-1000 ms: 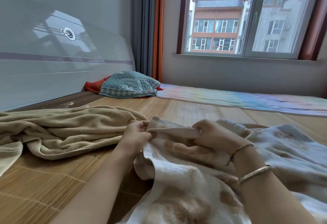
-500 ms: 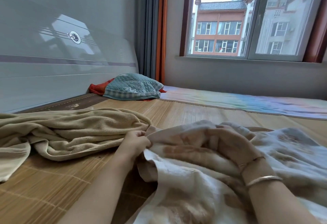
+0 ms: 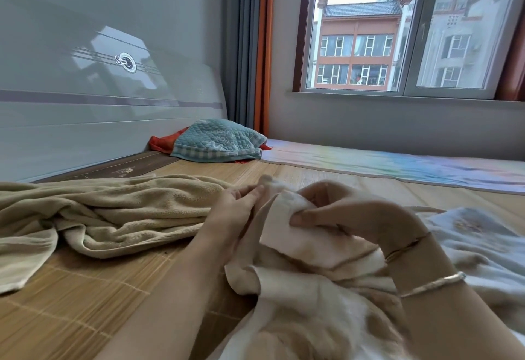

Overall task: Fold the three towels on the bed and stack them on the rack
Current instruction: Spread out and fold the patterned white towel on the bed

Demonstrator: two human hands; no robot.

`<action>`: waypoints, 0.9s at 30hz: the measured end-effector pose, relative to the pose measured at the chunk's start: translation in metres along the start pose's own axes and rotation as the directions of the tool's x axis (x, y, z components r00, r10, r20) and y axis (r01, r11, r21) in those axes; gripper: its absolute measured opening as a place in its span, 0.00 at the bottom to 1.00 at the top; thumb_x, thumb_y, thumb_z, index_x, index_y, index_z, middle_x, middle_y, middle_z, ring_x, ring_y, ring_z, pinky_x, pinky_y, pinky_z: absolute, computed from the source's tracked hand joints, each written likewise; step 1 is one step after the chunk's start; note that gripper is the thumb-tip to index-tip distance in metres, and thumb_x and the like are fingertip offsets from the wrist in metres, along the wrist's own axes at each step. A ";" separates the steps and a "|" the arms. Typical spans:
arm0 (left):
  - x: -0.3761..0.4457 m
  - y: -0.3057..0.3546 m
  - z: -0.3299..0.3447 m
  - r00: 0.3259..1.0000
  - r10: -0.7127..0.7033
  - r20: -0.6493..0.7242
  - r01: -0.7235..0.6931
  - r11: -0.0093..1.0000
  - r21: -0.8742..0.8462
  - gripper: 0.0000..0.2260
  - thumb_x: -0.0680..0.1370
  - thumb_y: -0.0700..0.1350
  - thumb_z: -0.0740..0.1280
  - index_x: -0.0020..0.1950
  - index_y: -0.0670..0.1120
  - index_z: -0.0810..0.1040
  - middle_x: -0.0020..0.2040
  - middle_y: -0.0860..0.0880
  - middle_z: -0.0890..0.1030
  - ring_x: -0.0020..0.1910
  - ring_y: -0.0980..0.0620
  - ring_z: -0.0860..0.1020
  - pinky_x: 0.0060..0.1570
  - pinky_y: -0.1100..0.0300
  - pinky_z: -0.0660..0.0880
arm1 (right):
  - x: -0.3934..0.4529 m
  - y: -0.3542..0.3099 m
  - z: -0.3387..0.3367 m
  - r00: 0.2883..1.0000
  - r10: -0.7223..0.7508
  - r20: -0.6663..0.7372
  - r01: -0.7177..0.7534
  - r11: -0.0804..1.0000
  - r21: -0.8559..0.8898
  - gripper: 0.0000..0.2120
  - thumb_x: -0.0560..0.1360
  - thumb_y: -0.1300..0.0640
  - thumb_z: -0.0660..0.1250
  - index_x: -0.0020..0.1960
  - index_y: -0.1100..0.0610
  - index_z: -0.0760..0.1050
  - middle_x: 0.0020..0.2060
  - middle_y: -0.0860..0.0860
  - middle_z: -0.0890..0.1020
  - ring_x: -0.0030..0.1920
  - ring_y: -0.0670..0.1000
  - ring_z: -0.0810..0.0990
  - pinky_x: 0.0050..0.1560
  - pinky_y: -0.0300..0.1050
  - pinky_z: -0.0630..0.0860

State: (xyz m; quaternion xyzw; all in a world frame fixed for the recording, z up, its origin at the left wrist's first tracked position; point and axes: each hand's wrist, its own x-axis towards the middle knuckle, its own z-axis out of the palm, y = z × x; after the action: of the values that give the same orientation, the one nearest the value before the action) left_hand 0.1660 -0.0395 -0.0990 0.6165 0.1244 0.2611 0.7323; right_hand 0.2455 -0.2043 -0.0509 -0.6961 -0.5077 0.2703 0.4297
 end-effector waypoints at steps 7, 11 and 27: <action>-0.015 0.012 0.019 0.993 0.087 0.081 -0.066 0.969 -0.239 0.05 0.77 0.40 0.67 0.47 0.41 0.82 0.37 0.43 0.82 0.31 0.50 0.79 0.31 0.61 0.77 | 0.004 -0.011 -0.002 0.919 -0.218 -0.329 0.243 0.969 0.035 0.07 0.73 0.63 0.71 0.50 0.59 0.83 0.42 0.53 0.84 0.41 0.45 0.80 0.40 0.37 0.76; -0.012 0.015 0.010 0.992 0.127 -0.019 -0.128 0.958 -0.257 0.06 0.78 0.43 0.65 0.45 0.44 0.81 0.35 0.48 0.82 0.29 0.55 0.79 0.29 0.64 0.76 | -0.011 -0.010 -0.010 0.982 -0.180 0.048 0.172 0.975 0.139 0.13 0.65 0.54 0.78 0.47 0.58 0.83 0.39 0.51 0.83 0.38 0.46 0.80 0.36 0.37 0.75; -0.019 0.015 0.015 0.978 0.168 0.122 -0.164 0.986 -0.042 0.13 0.80 0.50 0.62 0.46 0.45 0.83 0.39 0.47 0.83 0.38 0.52 0.80 0.38 0.60 0.77 | 0.024 0.001 -0.002 0.826 -0.246 -0.508 0.097 0.949 -0.301 0.06 0.68 0.61 0.75 0.38 0.53 0.78 0.36 0.46 0.79 0.37 0.46 0.75 0.37 0.38 0.72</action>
State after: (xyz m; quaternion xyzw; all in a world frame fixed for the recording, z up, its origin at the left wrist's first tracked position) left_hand 0.1541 -0.0602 -0.0841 0.6281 0.0220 0.2840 0.7241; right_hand 0.2558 -0.1828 -0.0496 -0.7453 -0.4584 -0.0458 0.4819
